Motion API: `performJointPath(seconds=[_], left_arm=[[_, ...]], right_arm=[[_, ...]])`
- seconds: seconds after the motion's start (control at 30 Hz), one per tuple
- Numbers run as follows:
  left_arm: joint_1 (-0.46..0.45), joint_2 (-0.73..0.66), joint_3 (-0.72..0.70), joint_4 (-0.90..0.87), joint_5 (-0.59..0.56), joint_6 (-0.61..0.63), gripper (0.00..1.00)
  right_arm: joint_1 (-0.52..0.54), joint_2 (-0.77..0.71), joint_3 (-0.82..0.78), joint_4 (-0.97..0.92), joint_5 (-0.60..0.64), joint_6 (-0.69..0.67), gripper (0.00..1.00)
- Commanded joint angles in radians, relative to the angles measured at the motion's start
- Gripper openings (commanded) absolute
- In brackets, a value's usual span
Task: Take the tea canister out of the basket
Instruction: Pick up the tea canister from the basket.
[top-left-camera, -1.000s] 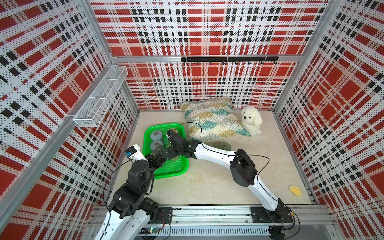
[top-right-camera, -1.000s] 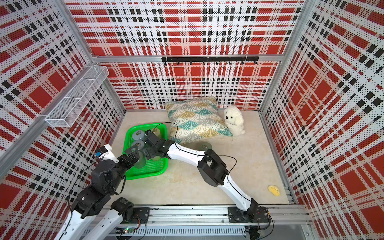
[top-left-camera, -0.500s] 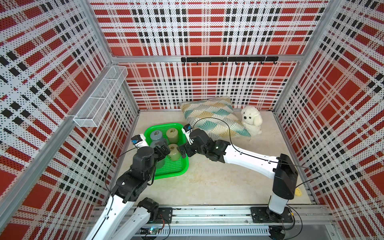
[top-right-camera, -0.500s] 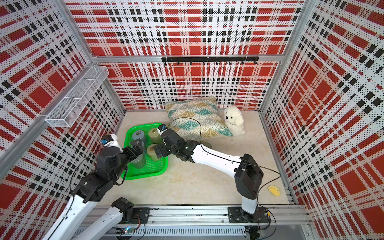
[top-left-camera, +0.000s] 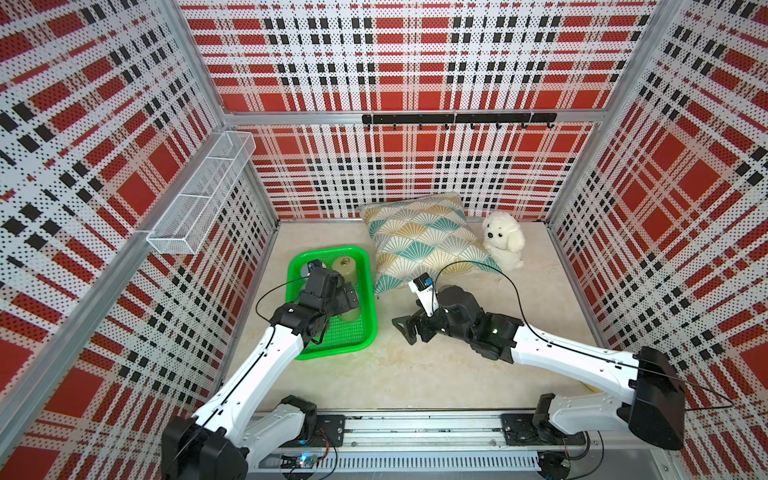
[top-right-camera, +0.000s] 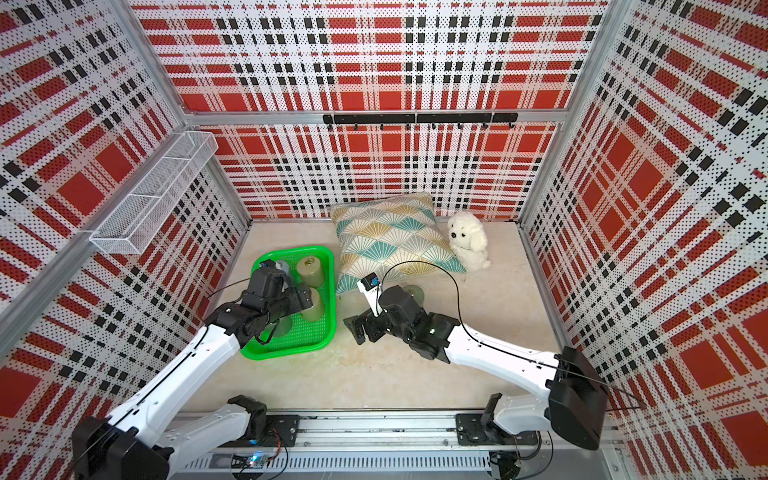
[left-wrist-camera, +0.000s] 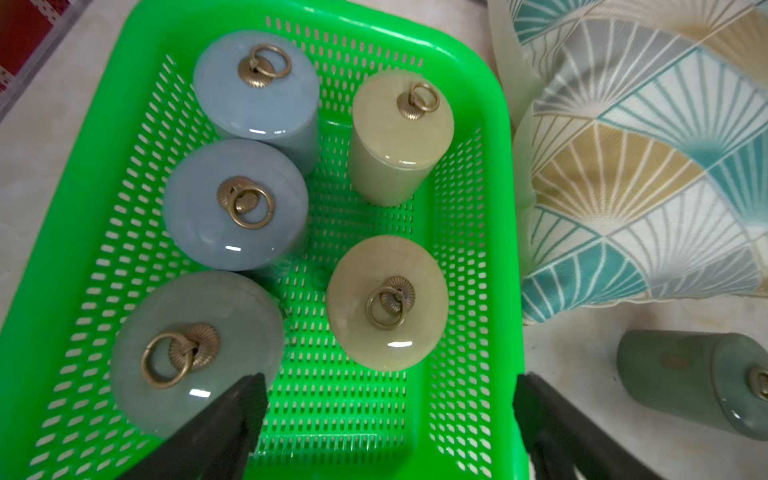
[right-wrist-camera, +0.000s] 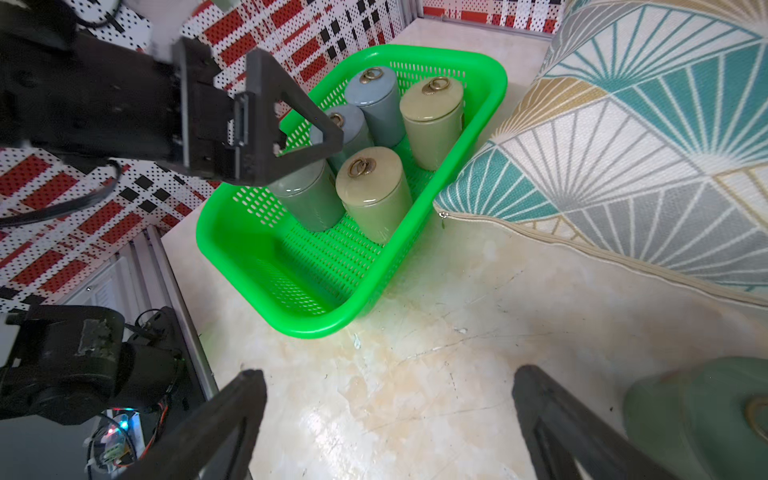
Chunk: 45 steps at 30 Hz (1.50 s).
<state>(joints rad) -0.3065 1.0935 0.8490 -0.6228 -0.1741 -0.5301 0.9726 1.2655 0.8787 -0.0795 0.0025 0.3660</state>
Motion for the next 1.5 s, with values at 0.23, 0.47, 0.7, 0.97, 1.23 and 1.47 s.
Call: performJointPath(seconds=[0.23, 0.47, 0.7, 0.97, 1.23, 1.47], left_arm=[[0.026, 0.184, 0.095, -0.054, 0.069, 0.130, 0.97], [0.017, 0.322, 0.133, -0.069, 0.050, 0.137, 0.95], [0.008, 0.426, 0.159, -0.070, 0.028, 0.153, 0.95], [0.004, 0.529, 0.195, -0.039, 0.003, 0.148, 0.95], [-0.005, 0.556, 0.202, -0.025, -0.002, 0.139, 0.82], [-0.033, 0.493, 0.219, -0.055, -0.023, 0.125, 0.71]], right_arm=[[-0.037, -0.152, -0.137, 0.097, -0.106, -0.013, 1.00], [-0.046, -0.184, -0.165, 0.106, -0.096, 0.000, 1.00], [-0.048, -0.190, -0.167, 0.108, -0.098, 0.013, 1.00], [-0.049, -0.195, -0.170, 0.107, -0.104, 0.015, 1.00], [-0.049, -0.203, -0.173, 0.103, -0.098, 0.014, 1.00], [-0.049, -0.202, -0.173, 0.103, -0.090, 0.014, 1.00]])
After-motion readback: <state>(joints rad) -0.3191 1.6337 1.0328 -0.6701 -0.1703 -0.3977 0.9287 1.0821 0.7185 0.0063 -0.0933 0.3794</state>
